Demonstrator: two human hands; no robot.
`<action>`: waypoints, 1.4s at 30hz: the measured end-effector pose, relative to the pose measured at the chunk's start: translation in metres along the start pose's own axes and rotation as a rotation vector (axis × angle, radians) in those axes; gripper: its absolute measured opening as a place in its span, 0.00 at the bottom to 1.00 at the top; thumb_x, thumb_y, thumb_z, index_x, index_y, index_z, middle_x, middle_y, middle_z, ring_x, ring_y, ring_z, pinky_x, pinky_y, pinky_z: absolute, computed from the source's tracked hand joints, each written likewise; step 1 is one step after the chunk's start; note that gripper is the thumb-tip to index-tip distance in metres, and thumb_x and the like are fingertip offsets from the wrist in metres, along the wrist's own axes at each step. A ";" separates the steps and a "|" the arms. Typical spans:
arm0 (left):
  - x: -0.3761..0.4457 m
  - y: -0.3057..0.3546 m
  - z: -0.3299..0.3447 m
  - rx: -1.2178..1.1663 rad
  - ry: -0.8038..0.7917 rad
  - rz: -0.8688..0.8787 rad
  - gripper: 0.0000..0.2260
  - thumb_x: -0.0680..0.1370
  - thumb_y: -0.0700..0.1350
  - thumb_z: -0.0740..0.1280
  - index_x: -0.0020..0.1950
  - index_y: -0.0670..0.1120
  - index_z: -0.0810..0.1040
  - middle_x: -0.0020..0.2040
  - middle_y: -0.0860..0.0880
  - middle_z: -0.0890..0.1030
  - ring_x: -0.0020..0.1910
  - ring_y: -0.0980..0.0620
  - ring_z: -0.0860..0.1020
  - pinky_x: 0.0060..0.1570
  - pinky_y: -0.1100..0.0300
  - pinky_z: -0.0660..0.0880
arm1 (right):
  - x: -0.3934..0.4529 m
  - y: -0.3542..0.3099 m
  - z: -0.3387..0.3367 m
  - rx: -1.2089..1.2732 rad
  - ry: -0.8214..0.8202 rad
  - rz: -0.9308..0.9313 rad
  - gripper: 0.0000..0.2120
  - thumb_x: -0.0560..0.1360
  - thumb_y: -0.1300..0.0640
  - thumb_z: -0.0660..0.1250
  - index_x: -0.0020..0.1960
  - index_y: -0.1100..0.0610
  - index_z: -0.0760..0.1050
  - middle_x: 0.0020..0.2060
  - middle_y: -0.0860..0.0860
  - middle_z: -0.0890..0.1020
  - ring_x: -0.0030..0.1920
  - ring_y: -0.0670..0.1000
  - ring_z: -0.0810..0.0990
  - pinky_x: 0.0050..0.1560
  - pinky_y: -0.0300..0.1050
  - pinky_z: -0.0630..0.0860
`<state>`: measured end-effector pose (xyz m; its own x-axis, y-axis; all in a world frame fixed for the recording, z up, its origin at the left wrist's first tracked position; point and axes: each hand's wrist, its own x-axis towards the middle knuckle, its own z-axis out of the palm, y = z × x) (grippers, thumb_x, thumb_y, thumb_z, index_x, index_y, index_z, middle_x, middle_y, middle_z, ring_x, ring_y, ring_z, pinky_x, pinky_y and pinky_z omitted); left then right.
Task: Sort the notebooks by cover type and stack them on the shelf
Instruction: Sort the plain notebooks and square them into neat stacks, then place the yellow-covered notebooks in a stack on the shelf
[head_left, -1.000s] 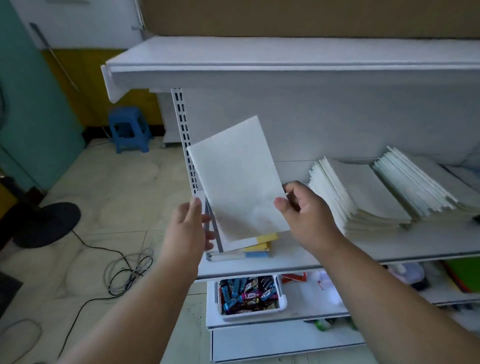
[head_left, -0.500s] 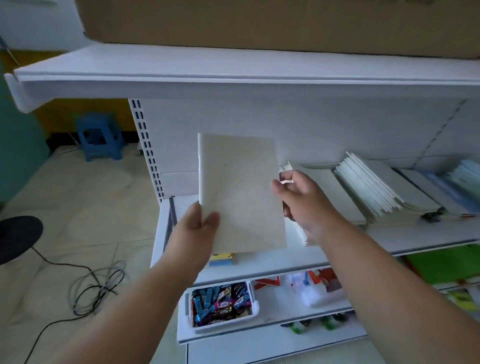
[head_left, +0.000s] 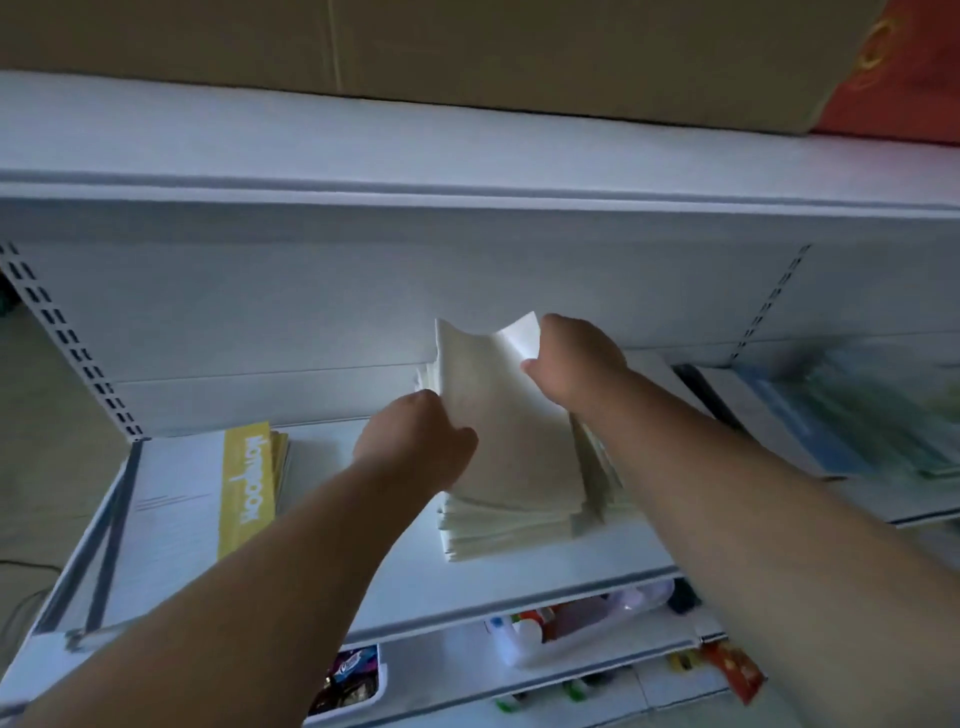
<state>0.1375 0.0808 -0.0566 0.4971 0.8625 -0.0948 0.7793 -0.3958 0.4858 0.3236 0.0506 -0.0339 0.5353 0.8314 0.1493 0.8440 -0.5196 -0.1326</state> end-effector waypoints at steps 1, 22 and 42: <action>0.004 0.000 0.006 0.079 0.014 -0.005 0.09 0.71 0.50 0.66 0.36 0.45 0.76 0.32 0.51 0.78 0.33 0.49 0.77 0.30 0.61 0.66 | 0.004 0.002 0.010 -0.035 -0.026 0.002 0.17 0.77 0.52 0.68 0.63 0.58 0.72 0.61 0.57 0.79 0.61 0.60 0.78 0.56 0.50 0.75; -0.080 -0.110 -0.009 -0.209 0.452 -0.184 0.16 0.81 0.53 0.62 0.36 0.48 0.69 0.32 0.50 0.72 0.32 0.54 0.70 0.29 0.59 0.60 | -0.085 -0.109 0.029 0.261 0.066 -0.368 0.15 0.78 0.43 0.63 0.53 0.55 0.70 0.48 0.52 0.79 0.47 0.57 0.78 0.43 0.48 0.76; -0.132 -0.300 -0.089 -0.268 0.287 -0.239 0.11 0.81 0.52 0.61 0.42 0.50 0.74 0.37 0.53 0.78 0.34 0.54 0.74 0.31 0.59 0.68 | -0.145 -0.262 0.121 0.087 -0.317 0.067 0.31 0.74 0.32 0.64 0.59 0.59 0.72 0.54 0.56 0.80 0.54 0.59 0.80 0.45 0.47 0.71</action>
<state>-0.1962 0.1134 -0.1125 0.1605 0.9870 -0.0052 0.7140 -0.1125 0.6911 0.0212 0.0899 -0.1391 0.5415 0.8227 -0.1732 0.7940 -0.5681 -0.2165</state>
